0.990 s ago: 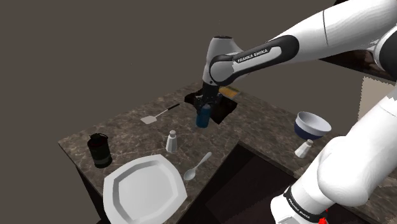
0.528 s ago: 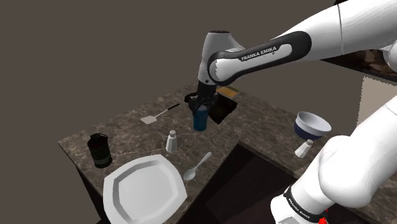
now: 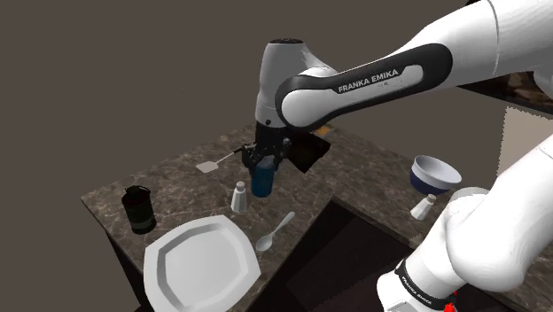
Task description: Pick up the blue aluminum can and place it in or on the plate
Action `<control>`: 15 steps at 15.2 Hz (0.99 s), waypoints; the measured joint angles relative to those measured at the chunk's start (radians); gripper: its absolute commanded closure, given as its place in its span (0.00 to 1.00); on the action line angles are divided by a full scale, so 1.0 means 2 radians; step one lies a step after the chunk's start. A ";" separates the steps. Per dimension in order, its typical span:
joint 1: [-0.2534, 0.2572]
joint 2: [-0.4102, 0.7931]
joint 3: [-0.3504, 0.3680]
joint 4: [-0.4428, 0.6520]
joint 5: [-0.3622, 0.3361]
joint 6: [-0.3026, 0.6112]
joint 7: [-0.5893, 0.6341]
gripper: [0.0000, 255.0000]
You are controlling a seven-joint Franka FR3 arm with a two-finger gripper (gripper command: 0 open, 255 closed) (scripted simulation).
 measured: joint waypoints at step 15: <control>0.088 0.082 0.097 0.111 -0.023 -0.035 0.197 1.00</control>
